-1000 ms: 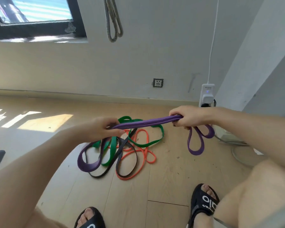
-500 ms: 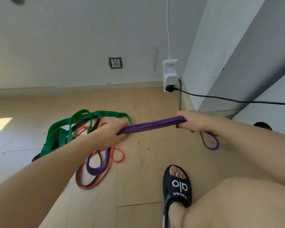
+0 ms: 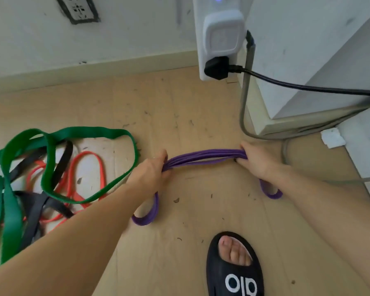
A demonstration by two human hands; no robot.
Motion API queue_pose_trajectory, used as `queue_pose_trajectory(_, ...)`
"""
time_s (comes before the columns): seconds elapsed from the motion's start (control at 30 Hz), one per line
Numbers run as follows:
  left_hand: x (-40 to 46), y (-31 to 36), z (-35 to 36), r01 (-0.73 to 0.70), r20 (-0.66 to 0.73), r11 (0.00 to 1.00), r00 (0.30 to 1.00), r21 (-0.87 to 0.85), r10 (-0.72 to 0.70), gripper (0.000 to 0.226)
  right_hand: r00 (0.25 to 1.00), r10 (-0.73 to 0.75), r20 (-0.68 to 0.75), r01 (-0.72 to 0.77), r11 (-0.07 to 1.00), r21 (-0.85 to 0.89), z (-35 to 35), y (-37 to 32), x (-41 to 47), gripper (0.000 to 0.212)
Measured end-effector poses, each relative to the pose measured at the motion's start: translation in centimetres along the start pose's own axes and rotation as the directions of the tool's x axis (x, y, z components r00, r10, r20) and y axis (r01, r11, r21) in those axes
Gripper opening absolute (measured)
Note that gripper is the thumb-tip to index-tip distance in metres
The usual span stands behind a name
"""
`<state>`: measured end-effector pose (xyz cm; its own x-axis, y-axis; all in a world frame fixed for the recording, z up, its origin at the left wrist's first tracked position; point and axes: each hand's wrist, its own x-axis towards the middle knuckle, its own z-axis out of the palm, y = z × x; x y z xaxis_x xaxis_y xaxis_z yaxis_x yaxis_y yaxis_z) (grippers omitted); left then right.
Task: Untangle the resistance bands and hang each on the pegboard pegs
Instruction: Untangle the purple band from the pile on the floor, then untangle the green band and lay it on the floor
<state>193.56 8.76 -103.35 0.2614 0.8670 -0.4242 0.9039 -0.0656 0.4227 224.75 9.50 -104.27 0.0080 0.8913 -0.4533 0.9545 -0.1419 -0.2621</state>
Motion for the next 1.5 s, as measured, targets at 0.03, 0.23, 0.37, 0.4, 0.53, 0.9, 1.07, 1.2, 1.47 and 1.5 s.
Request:
queue_pose_trajectory(0.03,0.6,-0.2,0.3,-0.013,-0.006,1.0,1.0,0.014,0.014,0.019,1.0,0.001,-0.019,-0.001,1.0,-0.018,0.2,0.1,0.4,0.024)
queue_pose_trajectory(0.23,1.5,-0.7,1.8,-0.044,-0.051,0.947,0.997,0.319,0.063,0.035,0.997,-0.049,-0.068,0.045,0.997,-0.06,0.1,0.8,0.5,0.027)
queue_pose_trajectory(0.37,0.9,-0.1,2.4,-0.029,-0.06,0.941,0.997,0.336,0.052,0.04,0.992,-0.123,-0.014,0.12,0.983,-0.139,-0.1,0.8,0.4,0.032)
queue_pose_trajectory(0.4,0.8,-0.1,2.5,-0.03,-0.066,0.939,0.996,0.344,0.056,0.04,0.991,-0.134,0.011,0.134,0.978,-0.162,-0.1,0.7,0.3,0.04)
queue_pose_trajectory(0.53,0.4,0.1,2.6,-0.032,-0.088,0.926,0.994,0.376,0.07,0.034,0.969,-0.245,-0.002,0.238,0.942,-0.235,0.0,-0.3,-0.4,0.054)
queue_pose_trajectory(0.9,-1.2,-2.1,-0.2,-0.068,-0.171,0.942,0.977,0.327,0.13,0.04,0.949,-0.314,0.013,0.295,0.875,-0.384,0.6,-6.0,0.1,0.037)
queue_pose_trajectory(1.07,-4.1,-7.5,-4.3,-0.061,-0.278,0.936,0.946,0.346,0.165,0.026,0.903,-0.429,0.015,0.427,0.895,-0.131,1.1,-14.8,-0.7,0.056)
queue_pose_trajectory(1.2,-6.1,-11.0,-5.4,0.094,-0.134,0.926,0.99,0.366,-0.048,0.046,0.801,-0.596,-0.057,0.592,0.802,-0.078,3.3,-22.6,-1.4,0.049)
queue_pose_trajectory(1.47,-9.9,-14.3,-4.7,0.07,0.007,0.913,0.997,0.401,-0.08,0.014,0.743,-0.619,0.252,0.662,0.629,-0.406,8.6,-29.7,-2.7,0.035)
queue_pose_trajectory(1.5,-10.4,-14.4,-5.2,0.051,-0.004,0.917,0.999,0.395,-0.054,0.012,0.744,-0.623,0.243,0.662,0.635,-0.399,8.6,-30.1,-2.9,0.026)
